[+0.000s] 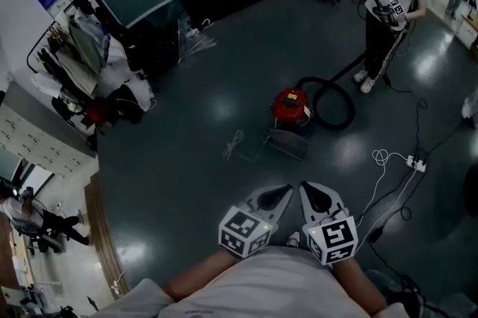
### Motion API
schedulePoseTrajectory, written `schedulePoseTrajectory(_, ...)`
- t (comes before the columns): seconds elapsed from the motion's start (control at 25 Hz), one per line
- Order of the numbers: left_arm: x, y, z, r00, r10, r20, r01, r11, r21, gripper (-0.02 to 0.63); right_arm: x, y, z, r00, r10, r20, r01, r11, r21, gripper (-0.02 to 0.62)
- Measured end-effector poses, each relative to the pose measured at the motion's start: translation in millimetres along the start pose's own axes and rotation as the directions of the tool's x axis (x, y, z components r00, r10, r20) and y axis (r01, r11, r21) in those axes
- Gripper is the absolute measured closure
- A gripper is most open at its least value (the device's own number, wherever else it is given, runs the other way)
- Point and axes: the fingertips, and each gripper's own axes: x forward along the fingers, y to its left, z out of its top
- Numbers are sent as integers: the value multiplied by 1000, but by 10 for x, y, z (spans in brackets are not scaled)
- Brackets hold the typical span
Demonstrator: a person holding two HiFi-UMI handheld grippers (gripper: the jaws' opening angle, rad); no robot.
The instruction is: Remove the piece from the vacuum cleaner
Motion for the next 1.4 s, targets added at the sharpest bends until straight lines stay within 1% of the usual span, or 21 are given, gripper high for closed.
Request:
schedulePoseTrajectory(0.16, 70, -22, -28, 1000, -7, -7, 7, 1000, 2, 601, -17, -71, -25, 1000, -10, 3, 10, 1000, 6, 578)
schedulePoseTrajectory(0.36, 122, 15, -32, 1000, -2, -12, 2, 1000, -5, 601, 29, -102, -48, 1000, 16, -4, -16, 999, 41, 578)
schedulePoseTrajectory(0.52, 125, 162, -48, 1000, 16, -10, -16, 1000, -19, 601, 140, -104, -39, 1000, 31, -2, -31, 998, 46, 578)
schedulePoseTrajectory(0.64, 158, 351, -57, 1000, 28, -7, -29, 999, -28, 601, 284, -142, -18, 1000, 26, 2, -26, 999, 44, 578)
schedulePoseTrajectory(0.8, 260, 735, -44, 999, 27, -18, -27, 999, -26, 601, 604, -213, -8, 1000, 11, -6, -10, 998, 57, 578)
schedulePoseTrajectory(0.92, 386, 1116, 16, 999, 3, -35, -4, 1000, -20, 601, 955, -294, 47, 1000, -13, -14, 14, 996, 86, 578)
schedulePoseTrajectory(1.2, 725, 2132, 149, 993, -80, -85, 82, 997, 17, 601, 1954, -569, 189, 994, -105, -17, 107, 984, 144, 578)
schedulePoseTrajectory(1.28, 835, 2398, 115, 988, -108, -107, 111, 993, 26, 601, 2184, -635, 154, 990, -139, -30, 142, 976, 165, 578)
schedulePoseTrajectory(1.4, 1049, 2729, -15, 974, -159, -162, 173, 982, 76, 601, 2473, -710, 102, 983, -176, -54, 183, 965, 186, 578)
